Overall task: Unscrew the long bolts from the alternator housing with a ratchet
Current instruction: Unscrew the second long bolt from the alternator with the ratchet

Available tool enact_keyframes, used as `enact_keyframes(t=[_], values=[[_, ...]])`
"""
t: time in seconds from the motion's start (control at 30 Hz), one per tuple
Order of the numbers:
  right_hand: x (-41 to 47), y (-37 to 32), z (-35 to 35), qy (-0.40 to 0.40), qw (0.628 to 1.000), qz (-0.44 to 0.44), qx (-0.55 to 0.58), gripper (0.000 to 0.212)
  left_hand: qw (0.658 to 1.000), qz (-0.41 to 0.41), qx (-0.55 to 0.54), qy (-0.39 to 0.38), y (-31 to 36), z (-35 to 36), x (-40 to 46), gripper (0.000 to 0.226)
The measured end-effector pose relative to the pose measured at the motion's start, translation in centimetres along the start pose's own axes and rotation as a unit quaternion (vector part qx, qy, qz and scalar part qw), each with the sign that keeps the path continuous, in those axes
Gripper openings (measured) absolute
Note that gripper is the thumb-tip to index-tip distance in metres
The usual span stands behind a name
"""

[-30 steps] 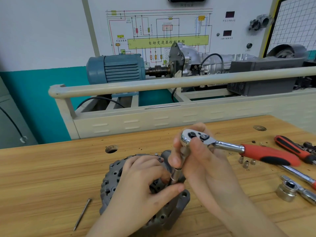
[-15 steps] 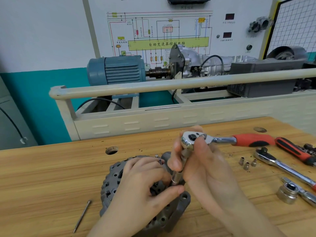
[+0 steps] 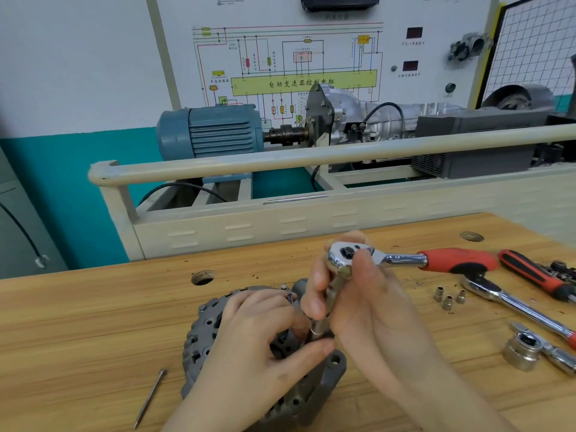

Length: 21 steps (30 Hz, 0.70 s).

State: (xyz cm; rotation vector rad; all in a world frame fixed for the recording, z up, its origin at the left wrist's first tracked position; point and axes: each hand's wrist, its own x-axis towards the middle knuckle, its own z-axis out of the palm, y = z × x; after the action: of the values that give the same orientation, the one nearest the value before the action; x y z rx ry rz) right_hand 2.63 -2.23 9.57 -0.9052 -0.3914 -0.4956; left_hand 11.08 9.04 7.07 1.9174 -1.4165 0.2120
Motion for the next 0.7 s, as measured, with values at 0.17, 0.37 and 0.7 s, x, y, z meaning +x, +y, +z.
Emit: enact_keyframes(t=[0.17,0.37,0.7], values=[[-0.17,-0.04,0.07,-0.012,1.000,0.005,-0.021,0.030,1.000,0.004,-0.002,-0.003,0.16,-0.13,0.01,0.050],[-0.32,-0.13,0.53,-0.023,0.997,0.009,-0.072,0.036,1.000,0.013,-0.002,0.003,0.29,-0.17,0.11,0.051],[-0.22,-0.04,0.49,-0.021,0.999,0.026,-0.036,0.038,0.999,0.018,-0.034,-0.014,0.10,-0.35,0.06,0.041]])
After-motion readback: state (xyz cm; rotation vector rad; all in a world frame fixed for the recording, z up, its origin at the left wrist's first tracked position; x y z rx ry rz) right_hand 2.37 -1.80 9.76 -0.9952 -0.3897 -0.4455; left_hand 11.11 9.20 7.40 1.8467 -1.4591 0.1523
